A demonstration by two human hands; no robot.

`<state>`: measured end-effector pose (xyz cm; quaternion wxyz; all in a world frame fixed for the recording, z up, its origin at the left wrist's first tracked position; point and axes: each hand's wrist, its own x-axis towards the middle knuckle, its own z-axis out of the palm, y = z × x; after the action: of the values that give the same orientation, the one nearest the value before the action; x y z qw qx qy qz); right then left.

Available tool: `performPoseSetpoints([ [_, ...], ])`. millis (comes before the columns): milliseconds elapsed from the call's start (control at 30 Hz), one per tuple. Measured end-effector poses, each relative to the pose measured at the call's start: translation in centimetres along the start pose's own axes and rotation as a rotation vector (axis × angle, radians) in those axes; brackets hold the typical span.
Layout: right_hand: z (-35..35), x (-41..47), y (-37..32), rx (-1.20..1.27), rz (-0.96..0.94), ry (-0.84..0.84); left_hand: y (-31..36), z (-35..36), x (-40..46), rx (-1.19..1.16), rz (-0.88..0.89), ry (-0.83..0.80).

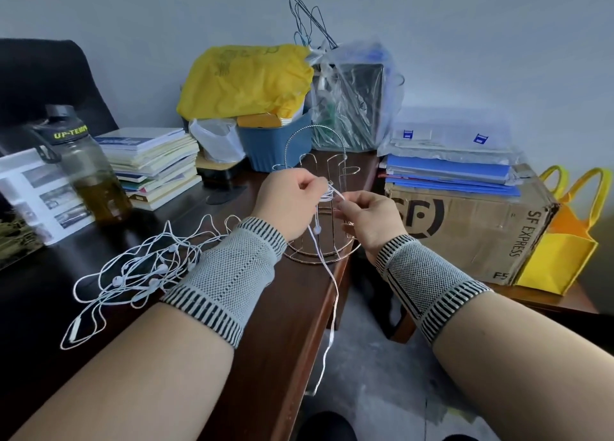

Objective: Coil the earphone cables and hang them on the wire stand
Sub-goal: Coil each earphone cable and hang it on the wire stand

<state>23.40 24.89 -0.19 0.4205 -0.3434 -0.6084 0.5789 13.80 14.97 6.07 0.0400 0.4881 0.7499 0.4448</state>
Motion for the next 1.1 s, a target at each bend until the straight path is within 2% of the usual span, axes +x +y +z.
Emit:
performPoseSetpoints([
  [100, 0.3, 0.3, -0.2, 0.032, 0.035, -0.001, -0.5, 0.5, 1.1, -0.056, -0.082, 0.113],
  [200, 0.4, 0.3, -0.7, 0.039, 0.055, 0.017, -0.7, 0.9, 1.6, 0.021, -0.115, 0.174],
  [433, 1.1, 0.8, -1.1, -0.086, 0.043, 0.101, -1.0, 0.8, 2.7, 0.343, -0.127, 0.168],
  [533, 1.4, 1.1, -1.5, -0.158, 0.067, 0.128, -1.2, 0.9, 2.3, 0.531, -0.054, 0.154],
  [633, 1.6, 1.1, -1.8, -0.188, 0.088, 0.138, -1.5, 0.9, 1.4, 0.570, -0.005, 0.142],
  [700, 1.7, 1.0, -1.9, -0.201, 0.098, 0.128, -1.9, 1.1, 1.2, 0.533, -0.005, 0.126],
  [767, 1.7, 1.0, -2.1, -0.219, 0.100, 0.115, -2.5, 1.5, 1.4, 0.384, -0.065, 0.097],
  [867, 1.8, 1.2, -2.3, -0.224, 0.105, 0.131, -3.1, 1.7, 1.3, -0.122, -0.255, 0.042],
  [933, 1.9, 1.3, -2.3, -0.239, 0.111, 0.139, -2.9, 1.8, 0.7, -0.363, -0.382, 0.034],
  [1100, 2.1, 1.4, -2.3, -0.253, 0.143, 0.142, -2.5, 2.0, -0.2, -0.527, -0.414, 0.066],
])
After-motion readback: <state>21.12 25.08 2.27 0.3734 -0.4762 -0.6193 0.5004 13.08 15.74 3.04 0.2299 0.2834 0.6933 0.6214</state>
